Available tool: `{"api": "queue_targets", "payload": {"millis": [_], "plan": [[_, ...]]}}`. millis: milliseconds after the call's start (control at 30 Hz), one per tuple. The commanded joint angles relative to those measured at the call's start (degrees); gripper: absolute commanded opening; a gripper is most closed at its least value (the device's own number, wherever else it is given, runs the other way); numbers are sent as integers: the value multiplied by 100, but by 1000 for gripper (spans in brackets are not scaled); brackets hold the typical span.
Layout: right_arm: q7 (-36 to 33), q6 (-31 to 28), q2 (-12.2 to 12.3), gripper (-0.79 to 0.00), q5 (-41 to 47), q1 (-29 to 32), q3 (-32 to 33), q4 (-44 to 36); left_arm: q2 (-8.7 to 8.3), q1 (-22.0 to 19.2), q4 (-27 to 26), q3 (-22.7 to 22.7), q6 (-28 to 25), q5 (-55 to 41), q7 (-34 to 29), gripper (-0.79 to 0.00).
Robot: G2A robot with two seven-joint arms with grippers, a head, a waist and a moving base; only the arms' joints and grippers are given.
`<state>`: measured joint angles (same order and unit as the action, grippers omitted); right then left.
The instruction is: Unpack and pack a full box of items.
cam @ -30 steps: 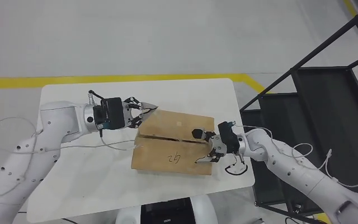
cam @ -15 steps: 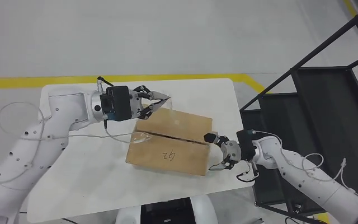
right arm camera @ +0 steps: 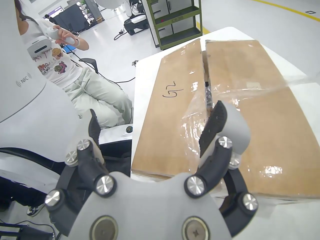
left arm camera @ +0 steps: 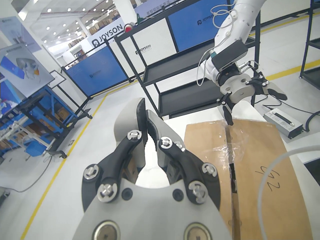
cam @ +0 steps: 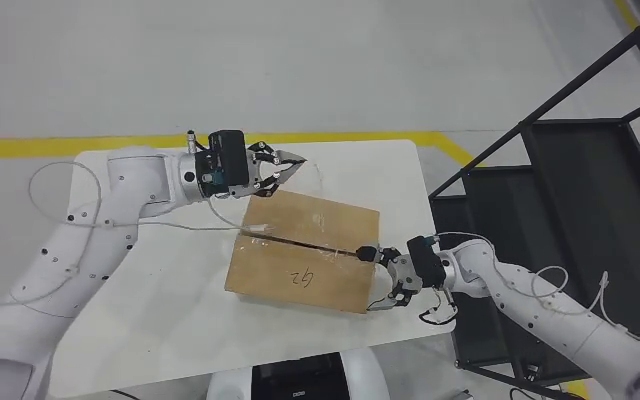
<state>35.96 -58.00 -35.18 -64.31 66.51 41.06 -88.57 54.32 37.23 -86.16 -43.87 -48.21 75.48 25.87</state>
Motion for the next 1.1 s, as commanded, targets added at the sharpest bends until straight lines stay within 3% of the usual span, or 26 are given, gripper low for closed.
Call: {"api": "queue_targets", "payload": {"millis": [0,67,133,200,400,600,867,1067], "plan": [[55,0,6,0,25,-45,-9,6,-20,117,73,-101,16,-106,-51,-785],[142,0,14,0,42,-65,-3,30,-38,238,164,-180,-20,-241,-154,-785],[168,0,18,0,46,-84,-6,46,-38,292,247,-221,-52,-368,-288,-619],[186,0,14,0,73,-111,-12,47,-5,290,419,-190,-168,-656,-545,0],[178,0,-27,0,180,-182,-24,50,252,-40,931,133,-139,-1339,-1129,0],[-59,88,-132,0,611,-266,-69,314,578,-457,1378,603,96,-1103,-1423,0],[-1532,1265,-344,0,1686,-549,44,35,894,-636,1970,928,306,-799,-1113,0],[-3046,2159,-578,0,2373,-1006,-19,-287,876,-422,2042,706,447,-816,-948,0]]}}
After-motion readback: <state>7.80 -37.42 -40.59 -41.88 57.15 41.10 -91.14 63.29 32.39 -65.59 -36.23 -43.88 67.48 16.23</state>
